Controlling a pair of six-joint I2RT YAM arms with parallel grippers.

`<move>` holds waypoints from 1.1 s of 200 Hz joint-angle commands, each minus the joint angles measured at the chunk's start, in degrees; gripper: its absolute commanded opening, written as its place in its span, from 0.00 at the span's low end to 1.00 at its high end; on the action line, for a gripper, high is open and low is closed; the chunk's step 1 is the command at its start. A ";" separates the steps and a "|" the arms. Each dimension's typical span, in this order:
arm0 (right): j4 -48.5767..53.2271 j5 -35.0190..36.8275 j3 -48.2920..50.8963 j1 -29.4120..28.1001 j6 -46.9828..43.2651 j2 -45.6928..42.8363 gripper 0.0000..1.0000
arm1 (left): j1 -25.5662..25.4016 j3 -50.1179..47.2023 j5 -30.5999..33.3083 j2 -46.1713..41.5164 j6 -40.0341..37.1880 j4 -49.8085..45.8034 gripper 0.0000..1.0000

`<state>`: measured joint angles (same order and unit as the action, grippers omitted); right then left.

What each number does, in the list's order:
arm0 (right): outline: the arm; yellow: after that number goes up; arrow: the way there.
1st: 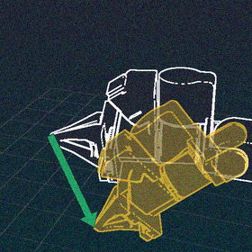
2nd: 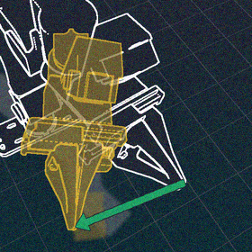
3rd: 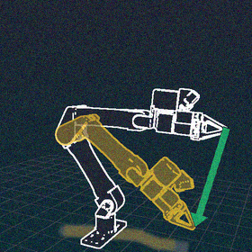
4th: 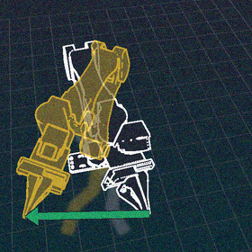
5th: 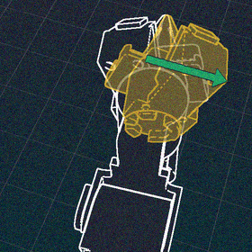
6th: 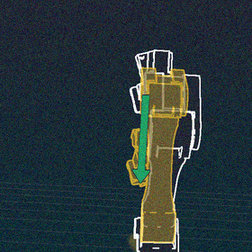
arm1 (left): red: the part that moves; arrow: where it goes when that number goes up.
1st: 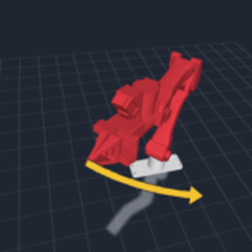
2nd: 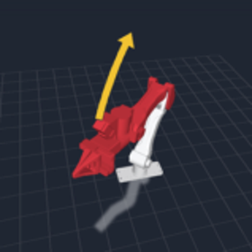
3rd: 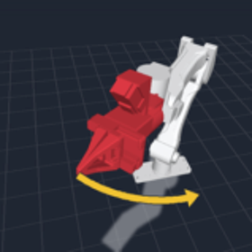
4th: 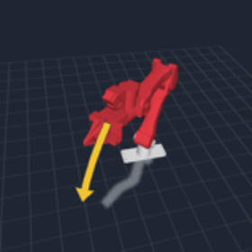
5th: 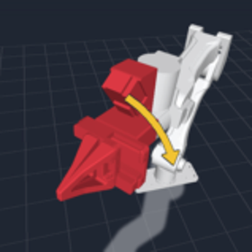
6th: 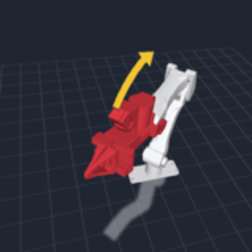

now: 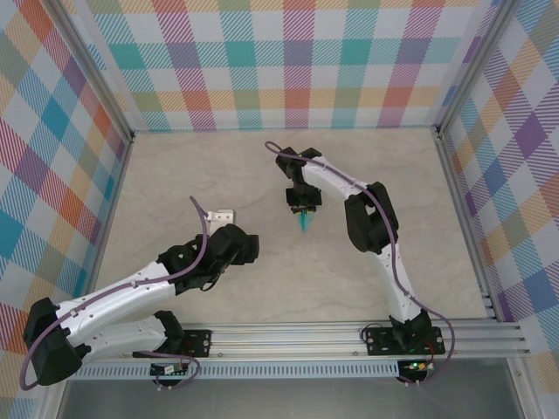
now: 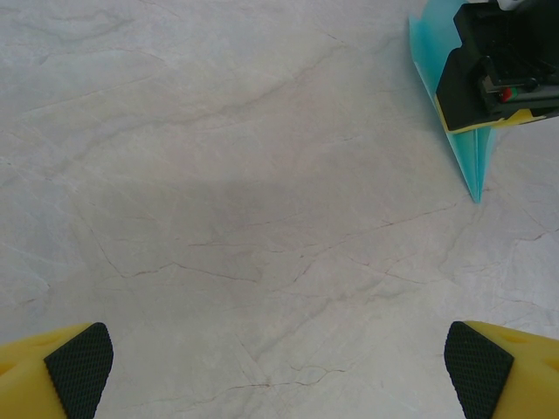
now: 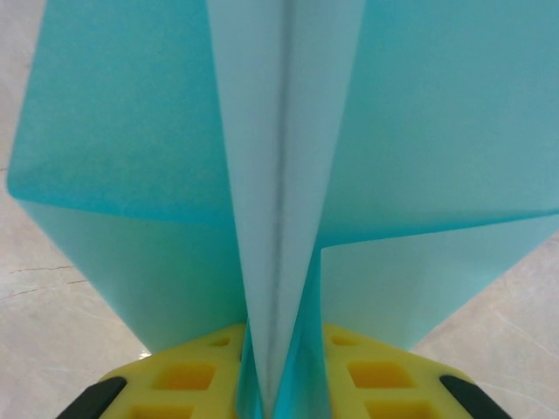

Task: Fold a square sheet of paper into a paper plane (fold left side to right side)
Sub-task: Place the paper plane at the center of the table.

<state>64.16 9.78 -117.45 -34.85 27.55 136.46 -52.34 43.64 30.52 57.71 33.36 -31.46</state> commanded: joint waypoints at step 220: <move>-18.86 7.09 42.47 3.27 -11.58 -54.99 0.93 | 33.53 1.38 -15.41 -1.74 -4.73 6.00 1.00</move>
<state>54.72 13.26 -85.54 -35.48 19.81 90.67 -25.82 44.95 17.17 58.48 31.38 -29.71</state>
